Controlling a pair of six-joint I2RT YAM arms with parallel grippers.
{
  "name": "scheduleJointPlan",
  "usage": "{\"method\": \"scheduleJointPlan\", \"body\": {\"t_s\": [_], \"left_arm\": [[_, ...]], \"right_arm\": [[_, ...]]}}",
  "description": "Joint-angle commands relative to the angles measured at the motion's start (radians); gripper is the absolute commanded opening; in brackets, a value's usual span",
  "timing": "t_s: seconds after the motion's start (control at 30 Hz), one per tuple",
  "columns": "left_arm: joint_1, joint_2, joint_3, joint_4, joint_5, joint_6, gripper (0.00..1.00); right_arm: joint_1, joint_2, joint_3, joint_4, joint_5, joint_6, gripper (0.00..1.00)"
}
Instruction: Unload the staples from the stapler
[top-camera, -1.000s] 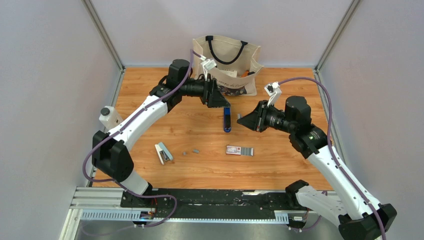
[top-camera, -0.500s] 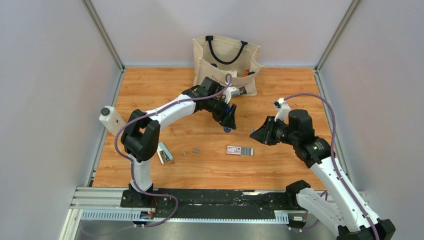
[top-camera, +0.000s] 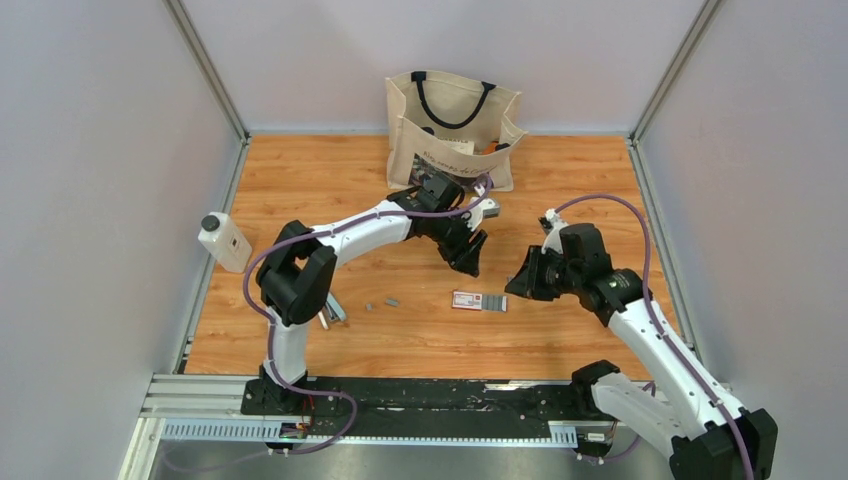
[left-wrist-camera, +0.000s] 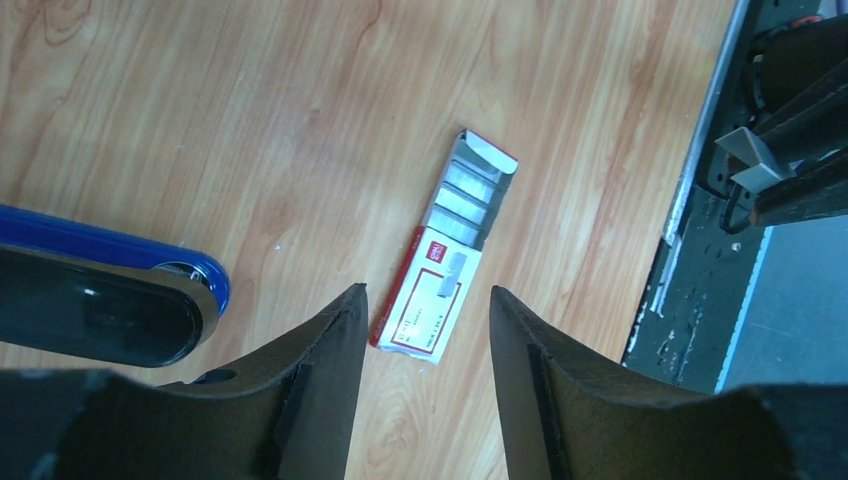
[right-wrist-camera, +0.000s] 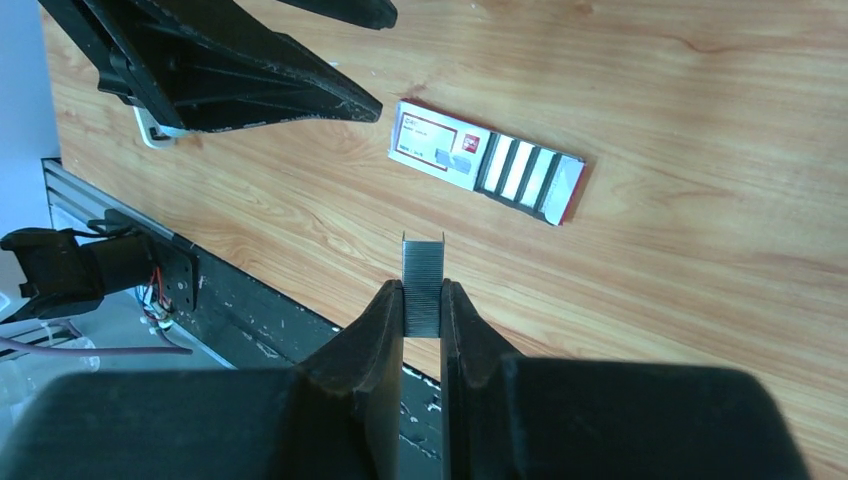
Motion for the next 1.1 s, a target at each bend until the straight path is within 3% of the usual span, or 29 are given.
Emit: {"method": "scheduleJointPlan", "body": {"t_s": [0.0, 0.17, 0.4, 0.53, 0.83, 1.07], "left_arm": [[-0.002, 0.036, -0.002, 0.003, -0.008, 0.029, 0.55], [-0.002, -0.005, -0.025, -0.063, -0.013, 0.066, 0.51], [0.01, -0.139, -0.123, -0.158, -0.077, 0.153, 0.48], [0.062, -0.154, -0.151, -0.192, -0.042, 0.158, 0.48], [0.174, -0.215, -0.226, -0.195, -0.03, 0.189, 0.5], [0.189, -0.24, -0.282, -0.159, 0.012, 0.198, 0.48]], "right_arm": [[-0.003, 0.023, -0.01, 0.013, 0.033, 0.015, 0.04], [0.029, 0.114, -0.013, 0.028, 0.074, 0.034, 0.04], [0.17, 0.301, 0.062, -0.007, 0.304, 0.109, 0.0], [0.236, 0.336, 0.085, 0.003, 0.387, 0.162, 0.01], [0.282, 0.454, 0.113, 0.013, 0.422, 0.254, 0.05], [0.302, 0.546, 0.161, 0.022, 0.415, 0.256, 0.06]]}}
